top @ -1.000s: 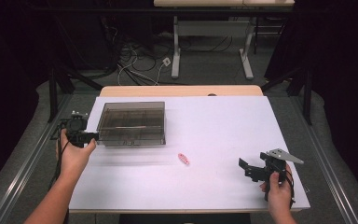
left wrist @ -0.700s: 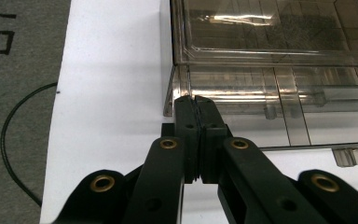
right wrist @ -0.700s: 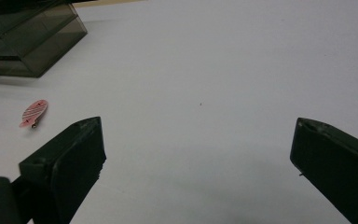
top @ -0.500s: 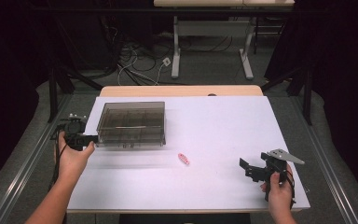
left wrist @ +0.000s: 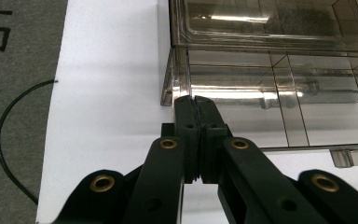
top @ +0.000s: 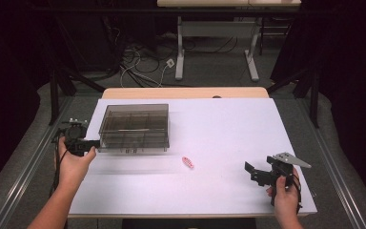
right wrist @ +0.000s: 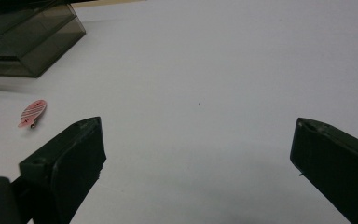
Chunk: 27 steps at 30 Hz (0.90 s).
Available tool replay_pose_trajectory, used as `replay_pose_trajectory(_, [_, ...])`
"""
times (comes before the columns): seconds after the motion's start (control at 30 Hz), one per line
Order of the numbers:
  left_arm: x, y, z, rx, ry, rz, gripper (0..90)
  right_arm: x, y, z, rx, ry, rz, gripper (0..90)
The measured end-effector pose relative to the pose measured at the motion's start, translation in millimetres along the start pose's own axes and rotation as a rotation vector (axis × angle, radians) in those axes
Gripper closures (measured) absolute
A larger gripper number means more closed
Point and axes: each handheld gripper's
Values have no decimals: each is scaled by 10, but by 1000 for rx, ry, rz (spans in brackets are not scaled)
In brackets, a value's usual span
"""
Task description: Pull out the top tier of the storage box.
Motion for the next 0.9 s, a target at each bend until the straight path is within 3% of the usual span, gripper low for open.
replay_pose_trajectory(0.9, [-35, 29, -134, -14, -1, -22, 892, 12, 3, -6, -10, 12, 0, 27])
Point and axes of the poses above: each handheld gripper's, and its own axes: x roughly forward along the jaws, z roughly out of its top, y roughly to its left, and after that the axes turned 5 degrees about y, right-handed
